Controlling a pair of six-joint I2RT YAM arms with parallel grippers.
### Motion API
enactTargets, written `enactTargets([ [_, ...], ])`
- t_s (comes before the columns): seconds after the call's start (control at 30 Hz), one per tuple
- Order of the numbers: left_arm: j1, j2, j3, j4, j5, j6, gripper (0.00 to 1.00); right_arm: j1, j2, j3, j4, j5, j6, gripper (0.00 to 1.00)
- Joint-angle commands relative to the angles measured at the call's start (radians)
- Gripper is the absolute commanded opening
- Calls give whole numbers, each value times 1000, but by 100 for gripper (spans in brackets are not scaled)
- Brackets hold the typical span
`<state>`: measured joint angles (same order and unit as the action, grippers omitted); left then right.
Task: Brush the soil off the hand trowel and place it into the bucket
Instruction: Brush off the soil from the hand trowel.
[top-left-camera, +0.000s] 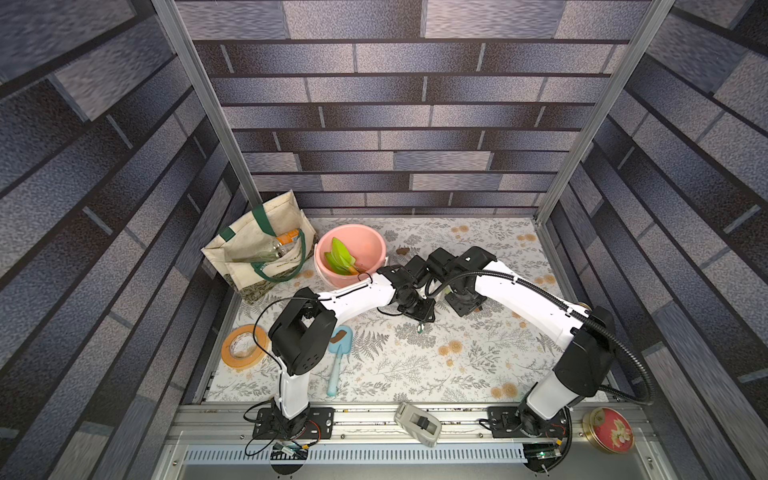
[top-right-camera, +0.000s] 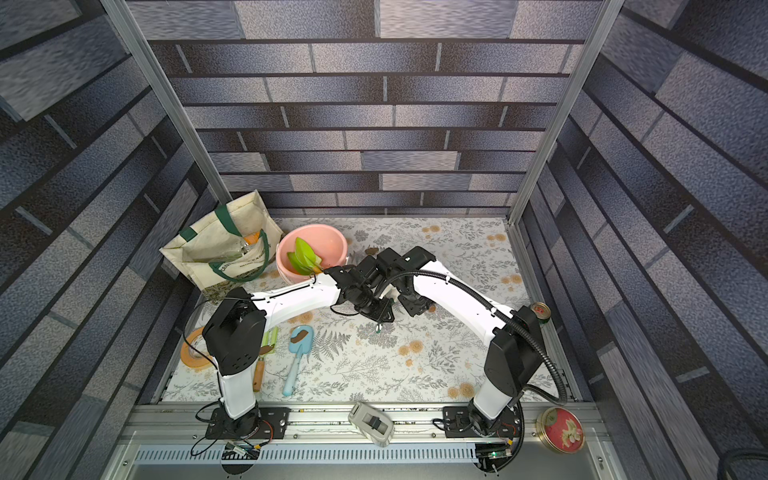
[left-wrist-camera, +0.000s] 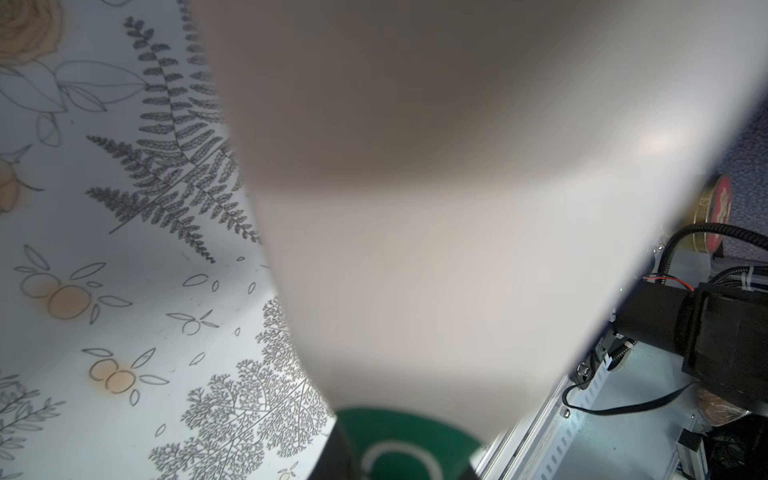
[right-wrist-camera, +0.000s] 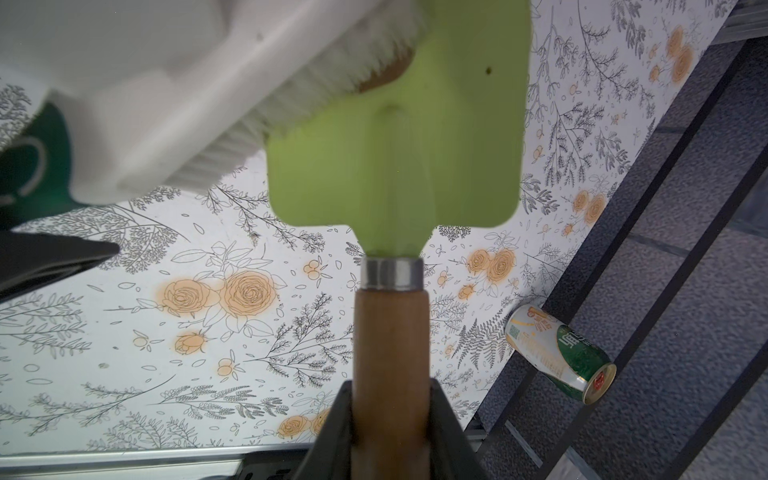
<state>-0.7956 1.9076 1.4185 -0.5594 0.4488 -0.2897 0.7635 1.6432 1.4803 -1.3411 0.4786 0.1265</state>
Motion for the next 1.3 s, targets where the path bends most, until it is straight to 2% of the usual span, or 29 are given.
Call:
enactTargets([
  [0.0, 12, 48, 47, -7, -7, -28, 0, 26, -42, -8, 5, -29, 7, 0],
  [0.27, 18, 106, 83, -32, -84, -6, 0, 27, -37, -27, -1, -50, 13, 0],
  [0.6, 90, 122, 108, -16, -165, -3, 0, 27, 0, -57, -16, -49, 32, 0],
  [0.73, 109, 103, 103, -18, -175, 7, 0, 27, 8, -66, -19, -37, 40, 0],
  [0.9, 102, 15, 39, -5, -186, 18, 0, 26, 18, -64, -11, -20, 45, 0],
  [1.1, 55, -103, -71, 7, -133, 5, 0, 25, 15, -49, 13, -24, 38, 0],
  [1.27, 6, -121, -99, 9, -42, -20, 0, 26, 15, -31, 20, -18, 28, 0],
])
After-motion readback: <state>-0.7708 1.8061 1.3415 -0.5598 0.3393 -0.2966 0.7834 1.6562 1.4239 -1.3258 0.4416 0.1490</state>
